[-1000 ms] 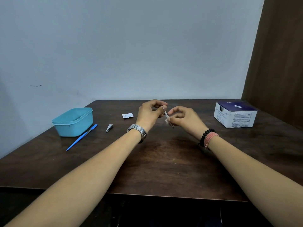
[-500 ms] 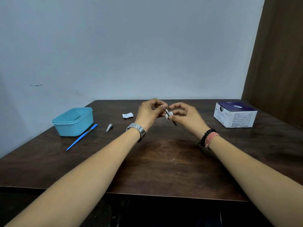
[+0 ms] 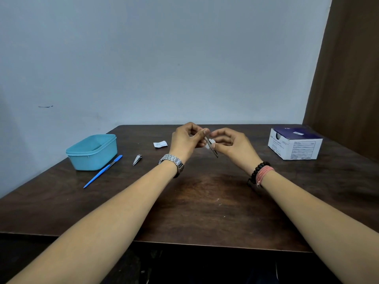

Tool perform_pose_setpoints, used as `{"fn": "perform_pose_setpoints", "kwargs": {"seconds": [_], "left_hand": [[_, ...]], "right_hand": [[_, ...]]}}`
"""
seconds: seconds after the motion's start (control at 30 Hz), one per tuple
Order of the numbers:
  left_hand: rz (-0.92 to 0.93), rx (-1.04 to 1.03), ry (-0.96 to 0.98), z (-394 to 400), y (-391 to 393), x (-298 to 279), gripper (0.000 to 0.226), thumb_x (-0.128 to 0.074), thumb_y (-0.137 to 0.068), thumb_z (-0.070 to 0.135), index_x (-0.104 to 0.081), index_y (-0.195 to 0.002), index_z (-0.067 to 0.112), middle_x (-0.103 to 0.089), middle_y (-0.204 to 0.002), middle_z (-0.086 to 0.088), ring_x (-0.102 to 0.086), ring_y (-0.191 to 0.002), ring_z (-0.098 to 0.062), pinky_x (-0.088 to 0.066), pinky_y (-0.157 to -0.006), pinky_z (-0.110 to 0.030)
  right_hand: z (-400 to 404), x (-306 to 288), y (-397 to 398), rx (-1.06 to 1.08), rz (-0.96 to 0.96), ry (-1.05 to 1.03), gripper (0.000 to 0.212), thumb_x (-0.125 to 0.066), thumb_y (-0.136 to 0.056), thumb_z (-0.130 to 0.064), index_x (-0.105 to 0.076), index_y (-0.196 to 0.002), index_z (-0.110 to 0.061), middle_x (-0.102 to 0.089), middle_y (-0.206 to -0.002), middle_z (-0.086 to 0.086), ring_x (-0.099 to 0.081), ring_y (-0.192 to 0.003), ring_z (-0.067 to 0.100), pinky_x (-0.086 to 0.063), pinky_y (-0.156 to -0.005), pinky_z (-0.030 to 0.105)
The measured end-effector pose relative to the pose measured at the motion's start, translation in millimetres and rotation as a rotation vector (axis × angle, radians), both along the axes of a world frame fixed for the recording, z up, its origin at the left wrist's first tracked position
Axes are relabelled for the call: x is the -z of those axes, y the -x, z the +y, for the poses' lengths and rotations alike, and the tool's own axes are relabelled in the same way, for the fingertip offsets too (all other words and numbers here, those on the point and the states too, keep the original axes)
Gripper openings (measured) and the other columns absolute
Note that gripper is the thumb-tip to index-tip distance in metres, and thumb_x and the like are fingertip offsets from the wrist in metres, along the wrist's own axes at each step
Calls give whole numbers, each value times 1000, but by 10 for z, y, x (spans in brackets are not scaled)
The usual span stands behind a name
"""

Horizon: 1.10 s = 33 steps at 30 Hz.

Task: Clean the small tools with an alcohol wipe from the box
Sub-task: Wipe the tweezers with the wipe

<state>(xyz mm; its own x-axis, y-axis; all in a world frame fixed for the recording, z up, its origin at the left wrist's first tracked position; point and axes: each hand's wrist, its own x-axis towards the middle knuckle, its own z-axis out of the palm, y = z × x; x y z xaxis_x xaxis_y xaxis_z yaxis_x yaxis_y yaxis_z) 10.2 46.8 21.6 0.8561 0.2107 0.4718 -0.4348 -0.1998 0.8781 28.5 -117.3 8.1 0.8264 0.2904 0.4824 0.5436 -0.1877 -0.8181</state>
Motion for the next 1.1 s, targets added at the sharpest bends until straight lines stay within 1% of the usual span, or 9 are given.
{"fn": "perform_pose_setpoints", "kwargs": {"seconds": [0.1,0.23,0.43,0.57,0.73,0.8,0.9,1.03,1.1], "left_hand": [[4,8,-7,4,2,10,18,-74,-83,20,-61,-80,8,-68,-72,-13,-66,-56,-16,-59,-62,-28],[-5,6,-66,-27,-3,23,17,-74,-83,22,-62,-79,11,-68,-73,-11,-66,-59,-16,-58,-61,-27],[-23,-11,-52,-21,-6,23,18,-74,-84,22,-61,-79,10,-66,-66,-7,-64,-55,-11,-55,-58,-23],[-4,7,-110,-46,-1,39,19,-73,-84,23,-61,-76,12,-67,-65,-8,-64,-58,-14,-59,-63,-29],[-16,-33,-58,-9,-28,20,20,-74,-83,24,-60,-76,11,-67,-68,-7,-65,-58,-15,-57,-61,-28],[-7,-21,-68,-17,-27,31,20,-74,-84,24,-60,-77,11,-67,-67,-7,-65,-58,-14,-57,-61,-27],[-1,3,-108,-43,-8,39,19,-73,-84,24,-61,-76,12,-67,-65,-6,-65,-58,-13,-57,-63,-27],[-16,-27,-80,-20,-16,20,20,-74,-83,26,-60,-77,13,-67,-66,-5,-66,-58,-14,-59,-65,-30],[-16,-33,-61,-12,-21,19,20,-74,-84,25,-59,-77,13,-67,-67,-5,-65,-56,-12,-58,-63,-28]], "right_hand": [[15,18,3,-13,7,-5,26,-77,-78,-14,-67,-100,-24,-74,-94,-2,-71,-87,11,-57,-88,32],[15,4,3,-11,-19,3,31,-76,-79,-6,-65,-101,-24,-74,-94,-2,-71,-87,11,-57,-87,30],[15,18,-3,22,6,9,30,-79,-77,-9,-64,-101,-20,-74,-88,1,-69,-82,13,-58,-75,27],[-2,13,0,25,-33,12,32,-77,-77,-4,-64,-101,-21,-72,-96,1,-69,-89,14,-56,-79,23],[8,-16,26,82,-23,30,26,-80,-77,-15,-63,-97,-16,-74,-74,-3,-65,-63,4,-50,-64,12],[-1,-13,29,74,-26,31,26,-80,-77,-12,-63,-96,-17,-74,-76,-4,-66,-67,4,-51,-65,13],[-3,-13,38,47,-45,43,28,-77,-78,-6,-63,-97,-21,-73,-88,-6,-69,-84,8,-55,-71,17],[-7,-25,27,93,-23,56,25,-81,-77,-17,-63,-95,-18,-75,-77,-4,-68,-70,4,-51,-67,12],[-9,-11,13,94,-15,68,22,-80,-78,-19,-64,-93,-17,-75,-74,-3,-67,-68,5,-51,-69,14]]}}
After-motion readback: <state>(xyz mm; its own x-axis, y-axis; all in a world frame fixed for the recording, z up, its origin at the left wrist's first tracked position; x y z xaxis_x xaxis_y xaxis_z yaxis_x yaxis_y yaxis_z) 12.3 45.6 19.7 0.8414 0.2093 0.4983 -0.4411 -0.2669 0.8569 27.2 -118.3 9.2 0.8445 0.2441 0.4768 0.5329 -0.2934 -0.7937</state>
